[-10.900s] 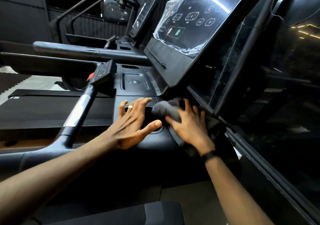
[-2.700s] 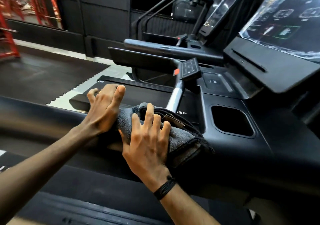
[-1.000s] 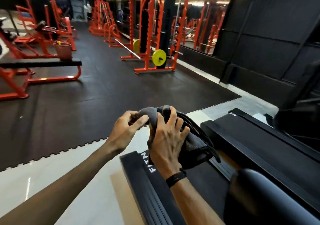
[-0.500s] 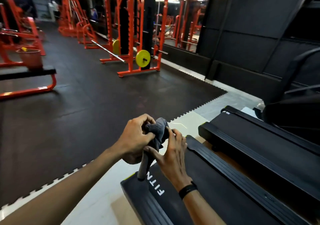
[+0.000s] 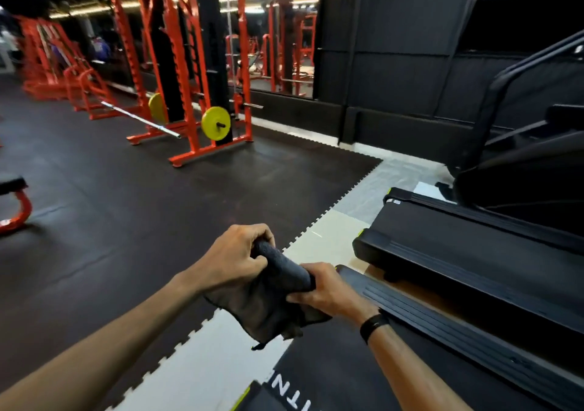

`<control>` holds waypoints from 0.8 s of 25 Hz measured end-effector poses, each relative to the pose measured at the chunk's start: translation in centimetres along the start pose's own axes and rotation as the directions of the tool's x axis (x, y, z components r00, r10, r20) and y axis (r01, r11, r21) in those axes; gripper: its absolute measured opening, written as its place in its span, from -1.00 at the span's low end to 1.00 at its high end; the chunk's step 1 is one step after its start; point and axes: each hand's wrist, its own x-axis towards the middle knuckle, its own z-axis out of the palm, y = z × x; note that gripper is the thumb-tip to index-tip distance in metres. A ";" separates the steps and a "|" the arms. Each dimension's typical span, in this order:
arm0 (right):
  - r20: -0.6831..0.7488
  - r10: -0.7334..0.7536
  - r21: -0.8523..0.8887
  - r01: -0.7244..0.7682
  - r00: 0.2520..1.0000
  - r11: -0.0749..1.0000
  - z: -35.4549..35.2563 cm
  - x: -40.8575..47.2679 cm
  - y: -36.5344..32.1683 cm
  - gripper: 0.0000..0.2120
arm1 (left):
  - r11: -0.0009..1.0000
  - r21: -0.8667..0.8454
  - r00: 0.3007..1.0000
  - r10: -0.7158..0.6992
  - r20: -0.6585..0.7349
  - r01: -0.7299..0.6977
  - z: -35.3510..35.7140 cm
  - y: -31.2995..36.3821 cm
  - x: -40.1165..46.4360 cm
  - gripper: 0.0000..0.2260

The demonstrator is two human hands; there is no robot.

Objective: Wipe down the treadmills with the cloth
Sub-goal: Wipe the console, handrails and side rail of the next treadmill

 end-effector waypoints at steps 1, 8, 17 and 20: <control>-0.028 0.026 -0.021 -0.027 0.999 0.999 -0.4 1.2 0.2 -0.72 | 1.000 0.004 1.000 0.003 0.013 -0.003 -0.2 -1.2 1.8 -0.83; -0.324 0.215 -0.218 -0.294 0.921 0.931 -4.0 1.9 3.3 -0.78 | 0.999 -0.006 0.990 -0.041 0.135 0.042 4.1 -5.9 10.5 -0.86; -0.661 0.563 -0.018 -0.761 0.495 0.649 -3.1 -4.9 2.6 -0.80 | 0.956 -0.226 0.882 0.266 0.390 -0.188 12.5 -3.4 18.3 -0.87; -0.748 0.597 0.086 -0.849 0.290 0.521 -1.9 -10.4 0.2 -0.77 | 0.915 -0.344 0.799 0.366 0.477 -0.213 15.5 1.0 16.9 -0.86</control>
